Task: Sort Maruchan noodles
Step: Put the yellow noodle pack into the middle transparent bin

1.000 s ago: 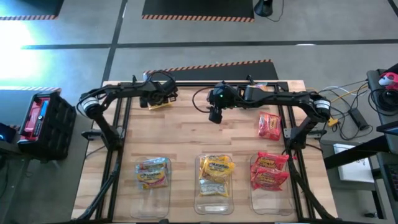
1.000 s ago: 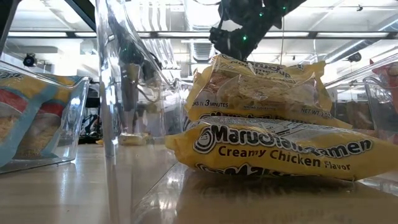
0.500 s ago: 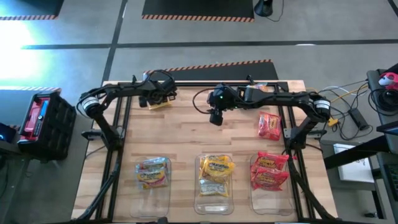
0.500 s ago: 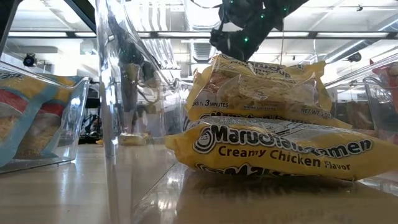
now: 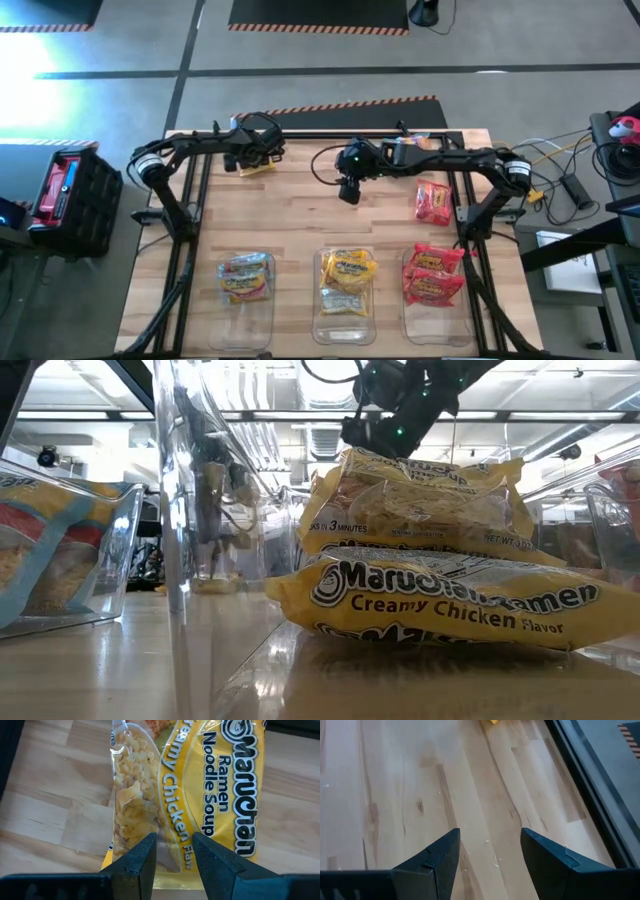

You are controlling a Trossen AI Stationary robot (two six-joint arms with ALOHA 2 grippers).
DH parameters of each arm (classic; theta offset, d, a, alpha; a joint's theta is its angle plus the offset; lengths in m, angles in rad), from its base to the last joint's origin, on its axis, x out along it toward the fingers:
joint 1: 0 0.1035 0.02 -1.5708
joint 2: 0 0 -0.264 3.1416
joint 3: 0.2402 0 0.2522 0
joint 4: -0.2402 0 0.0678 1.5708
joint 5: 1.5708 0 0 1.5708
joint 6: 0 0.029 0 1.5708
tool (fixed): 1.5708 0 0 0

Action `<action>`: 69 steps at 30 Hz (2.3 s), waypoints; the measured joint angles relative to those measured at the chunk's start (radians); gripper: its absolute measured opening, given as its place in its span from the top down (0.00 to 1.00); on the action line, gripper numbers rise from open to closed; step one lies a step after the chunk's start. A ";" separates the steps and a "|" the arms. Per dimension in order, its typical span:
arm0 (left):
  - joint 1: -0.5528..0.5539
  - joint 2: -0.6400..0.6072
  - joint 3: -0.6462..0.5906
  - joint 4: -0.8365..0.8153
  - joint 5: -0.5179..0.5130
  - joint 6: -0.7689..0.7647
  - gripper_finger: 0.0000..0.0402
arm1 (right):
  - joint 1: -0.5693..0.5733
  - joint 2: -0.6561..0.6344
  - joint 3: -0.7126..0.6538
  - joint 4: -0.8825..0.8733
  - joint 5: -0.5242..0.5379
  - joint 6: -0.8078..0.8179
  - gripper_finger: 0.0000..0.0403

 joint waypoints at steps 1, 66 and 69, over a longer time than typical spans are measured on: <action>-0.003 0.000 0.001 -0.001 0.002 0.000 0.71 | 0.000 0.000 -0.004 0.000 0.000 0.000 0.51; -0.293 0.199 0.338 0.058 0.220 0.037 0.71 | 0.000 0.000 -0.135 -0.011 0.000 0.093 0.51; -0.294 0.199 0.338 0.135 0.220 0.035 0.71 | 0.000 0.000 -0.131 0.020 -0.001 0.173 0.51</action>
